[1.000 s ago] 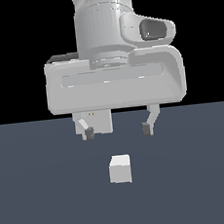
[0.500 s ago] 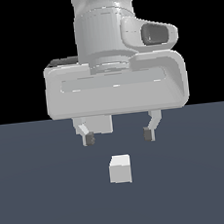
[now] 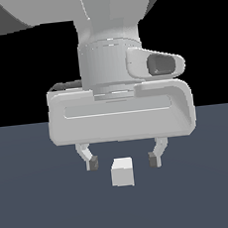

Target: Plug the charger into the wall socket.

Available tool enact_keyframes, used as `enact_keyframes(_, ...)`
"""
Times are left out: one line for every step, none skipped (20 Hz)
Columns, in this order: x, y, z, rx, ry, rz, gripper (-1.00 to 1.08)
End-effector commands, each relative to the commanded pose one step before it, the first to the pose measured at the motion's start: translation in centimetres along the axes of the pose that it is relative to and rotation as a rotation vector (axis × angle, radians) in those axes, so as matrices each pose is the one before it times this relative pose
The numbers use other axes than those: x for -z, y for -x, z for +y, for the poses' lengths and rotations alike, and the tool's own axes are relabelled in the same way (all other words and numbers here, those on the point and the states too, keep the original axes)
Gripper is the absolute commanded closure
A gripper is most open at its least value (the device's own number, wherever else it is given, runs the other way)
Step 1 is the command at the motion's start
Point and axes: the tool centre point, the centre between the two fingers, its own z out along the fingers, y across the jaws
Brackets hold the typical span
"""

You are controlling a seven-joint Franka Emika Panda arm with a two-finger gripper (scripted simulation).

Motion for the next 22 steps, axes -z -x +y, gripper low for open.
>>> enact_keyframes(-0.834, 0.066, -0.002, -0.00020, -0.00013, 0.00091, -0.92)
enact_keyframes(-0.222, 0.017, -0.003, 0.00000, 0.00000, 0.00000, -0.92)
enact_keyframes(-0.172, 0.012, -0.002, 0.00000, 0.00000, 0.00000, -0.92)
enact_keyframes(-0.123, 0.008, -0.002, 0.00000, 0.00000, 0.00000, -0.92)
enact_keyframes(-0.073, 0.004, -0.001, 0.00000, 0.00000, 0.00000, -0.92)
enact_keyframes(-0.024, 0.001, 0.000, 0.00000, 0.00000, 0.00000, -0.92)
enact_keyframes(0.000, 0.000, 0.000, 0.00000, 0.00000, 0.00000, 1.08)
enact_keyframes(0.000, 0.000, 0.000, 0.00000, 0.00000, 0.00000, 1.08)
enact_keyframes(0.000, 0.000, 0.000, 0.00000, 0.00000, 0.00000, 1.08)
enact_keyframes(0.000, 0.000, 0.000, 0.00000, 0.00000, 0.00000, 1.08)
enact_keyframes(0.000, 0.000, 0.000, 0.00000, 0.00000, 0.00000, 1.08)
enact_keyframes(0.000, 0.000, 0.000, 0.00000, 0.00000, 0.00000, 1.08)
enact_keyframes(0.000, 0.000, 0.000, 0.00000, 0.00000, 0.00000, 1.08)
enact_keyframes(0.000, 0.000, 0.000, 0.00000, 0.00000, 0.00000, 1.08)
enact_keyframes(0.000, 0.000, 0.000, 0.00000, 0.00000, 0.00000, 1.08)
enact_keyframes(0.000, 0.000, 0.000, 0.00000, 0.00000, 0.00000, 1.08)
enact_keyframes(0.034, 0.021, -0.004, 0.00000, 0.00000, 0.00000, 1.08)
enact_keyframes(0.020, -0.011, -0.006, -0.00069, -0.00007, 0.00002, 1.08)
enact_keyframes(0.054, -0.027, -0.070, -0.00097, 0.00009, 0.00000, 1.08)
enact_keyframes(0.090, -0.047, -0.100, -0.00195, 0.00013, 0.00001, 1.08)
enact_keyframes(0.126, -0.066, -0.138, -0.00276, 0.00019, 0.00002, 1.08)
enact_keyframes(0.161, -0.084, -0.180, -0.00344, 0.00024, 0.00002, 1.08)
